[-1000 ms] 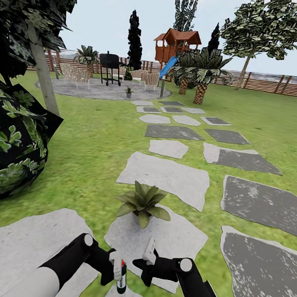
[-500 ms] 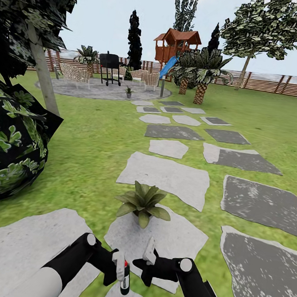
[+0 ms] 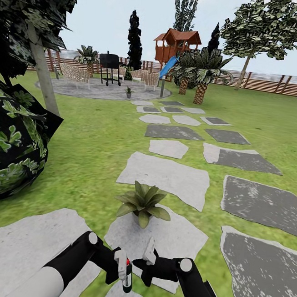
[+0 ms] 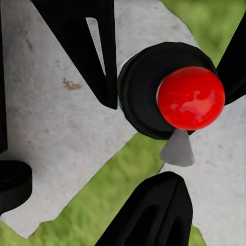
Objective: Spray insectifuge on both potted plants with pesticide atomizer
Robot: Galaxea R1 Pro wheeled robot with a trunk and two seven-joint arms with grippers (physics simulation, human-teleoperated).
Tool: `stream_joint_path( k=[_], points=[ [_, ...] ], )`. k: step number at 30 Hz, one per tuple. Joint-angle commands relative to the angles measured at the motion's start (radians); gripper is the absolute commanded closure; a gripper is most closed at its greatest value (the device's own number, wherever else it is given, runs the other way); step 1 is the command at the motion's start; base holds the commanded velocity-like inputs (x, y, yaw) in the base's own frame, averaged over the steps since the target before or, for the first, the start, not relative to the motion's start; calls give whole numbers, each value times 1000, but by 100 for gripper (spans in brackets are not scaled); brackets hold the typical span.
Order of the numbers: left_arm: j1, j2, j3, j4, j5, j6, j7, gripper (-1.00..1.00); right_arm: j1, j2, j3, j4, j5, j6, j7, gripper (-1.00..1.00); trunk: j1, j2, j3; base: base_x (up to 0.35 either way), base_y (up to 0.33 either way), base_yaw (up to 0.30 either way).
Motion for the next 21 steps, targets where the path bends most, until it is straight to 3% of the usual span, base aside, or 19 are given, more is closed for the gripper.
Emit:
stream_joint_path(
  k=[1, 21],
  points=[
    [0, 0, 0, -1, -4, 2, -4, 100, 0, 0, -1, -1, 10, -9, 1, 100, 0, 0, -1, 0, 0, 0],
    [0, -14, 0, 0, -3, 2, -4, 100, 0, 0, -1, -3, 10, -9, 0, 100, 0, 0, -1, 0, 0, 0]
  ],
)
